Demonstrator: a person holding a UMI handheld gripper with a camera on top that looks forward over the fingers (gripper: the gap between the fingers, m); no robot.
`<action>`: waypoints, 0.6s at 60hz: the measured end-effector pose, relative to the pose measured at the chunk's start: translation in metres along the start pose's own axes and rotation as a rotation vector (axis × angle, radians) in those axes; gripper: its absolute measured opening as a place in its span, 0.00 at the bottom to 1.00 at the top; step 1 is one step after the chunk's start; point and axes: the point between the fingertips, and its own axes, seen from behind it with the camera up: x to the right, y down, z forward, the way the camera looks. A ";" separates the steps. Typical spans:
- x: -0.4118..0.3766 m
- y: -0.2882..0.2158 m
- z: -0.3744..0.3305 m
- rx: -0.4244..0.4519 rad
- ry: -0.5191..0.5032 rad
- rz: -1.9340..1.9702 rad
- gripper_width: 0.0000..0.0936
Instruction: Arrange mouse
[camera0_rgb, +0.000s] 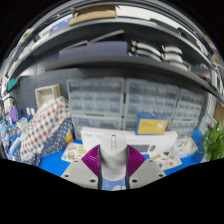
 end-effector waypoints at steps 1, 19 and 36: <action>0.007 0.008 0.002 -0.017 0.003 0.001 0.34; 0.027 0.196 0.046 -0.358 -0.037 0.025 0.34; 0.021 0.244 0.049 -0.417 -0.027 0.068 0.42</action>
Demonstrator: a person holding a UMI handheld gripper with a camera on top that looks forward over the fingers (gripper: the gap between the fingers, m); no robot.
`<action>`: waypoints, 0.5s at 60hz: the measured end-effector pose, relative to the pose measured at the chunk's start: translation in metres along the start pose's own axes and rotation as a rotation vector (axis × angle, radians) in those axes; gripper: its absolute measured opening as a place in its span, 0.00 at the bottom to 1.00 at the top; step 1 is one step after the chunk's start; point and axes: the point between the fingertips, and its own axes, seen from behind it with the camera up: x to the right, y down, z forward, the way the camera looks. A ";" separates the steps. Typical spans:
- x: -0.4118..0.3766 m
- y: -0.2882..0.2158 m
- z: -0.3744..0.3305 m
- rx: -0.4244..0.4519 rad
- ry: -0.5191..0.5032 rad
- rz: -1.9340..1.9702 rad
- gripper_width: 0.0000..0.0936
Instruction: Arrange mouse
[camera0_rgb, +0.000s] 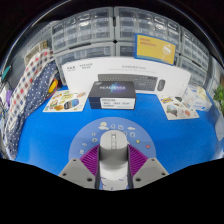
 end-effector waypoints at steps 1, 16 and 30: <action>0.001 0.000 0.001 0.000 0.001 -0.002 0.42; -0.004 0.002 -0.001 -0.031 -0.019 -0.036 0.74; 0.007 -0.048 -0.053 0.011 -0.007 -0.081 0.85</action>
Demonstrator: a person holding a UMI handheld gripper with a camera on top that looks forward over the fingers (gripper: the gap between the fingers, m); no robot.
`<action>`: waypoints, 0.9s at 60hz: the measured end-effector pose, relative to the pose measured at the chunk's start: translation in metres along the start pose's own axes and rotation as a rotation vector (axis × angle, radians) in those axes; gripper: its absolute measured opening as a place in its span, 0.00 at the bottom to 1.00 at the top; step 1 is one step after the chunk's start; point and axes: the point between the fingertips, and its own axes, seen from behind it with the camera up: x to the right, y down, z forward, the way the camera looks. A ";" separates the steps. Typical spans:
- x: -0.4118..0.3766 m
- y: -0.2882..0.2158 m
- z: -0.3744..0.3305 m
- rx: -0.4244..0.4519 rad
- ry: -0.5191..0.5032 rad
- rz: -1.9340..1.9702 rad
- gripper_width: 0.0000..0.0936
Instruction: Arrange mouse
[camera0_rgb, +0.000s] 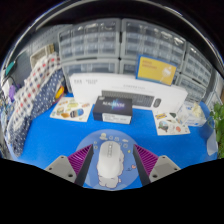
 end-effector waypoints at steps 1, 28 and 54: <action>0.001 -0.005 -0.006 0.008 -0.005 0.007 0.86; 0.078 -0.089 -0.142 0.204 0.065 0.078 0.84; 0.091 -0.065 -0.168 0.188 0.112 0.054 0.86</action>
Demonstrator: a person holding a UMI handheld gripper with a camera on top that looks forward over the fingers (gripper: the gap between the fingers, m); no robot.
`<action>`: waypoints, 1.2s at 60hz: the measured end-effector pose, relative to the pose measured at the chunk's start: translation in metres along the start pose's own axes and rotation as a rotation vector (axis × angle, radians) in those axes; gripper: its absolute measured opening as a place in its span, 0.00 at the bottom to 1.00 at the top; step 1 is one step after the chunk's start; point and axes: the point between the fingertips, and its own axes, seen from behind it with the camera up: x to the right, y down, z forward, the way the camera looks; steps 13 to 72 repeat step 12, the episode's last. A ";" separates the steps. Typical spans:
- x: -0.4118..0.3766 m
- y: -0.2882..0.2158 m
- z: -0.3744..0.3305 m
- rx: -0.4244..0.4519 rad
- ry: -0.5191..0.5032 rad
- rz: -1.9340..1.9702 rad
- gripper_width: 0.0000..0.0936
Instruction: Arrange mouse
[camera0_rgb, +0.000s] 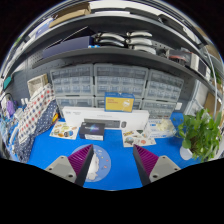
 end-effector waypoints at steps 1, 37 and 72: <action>0.000 0.001 -0.001 0.000 -0.001 0.001 0.85; -0.004 0.011 -0.004 -0.014 -0.011 0.008 0.86; -0.004 0.011 -0.004 -0.014 -0.011 0.008 0.86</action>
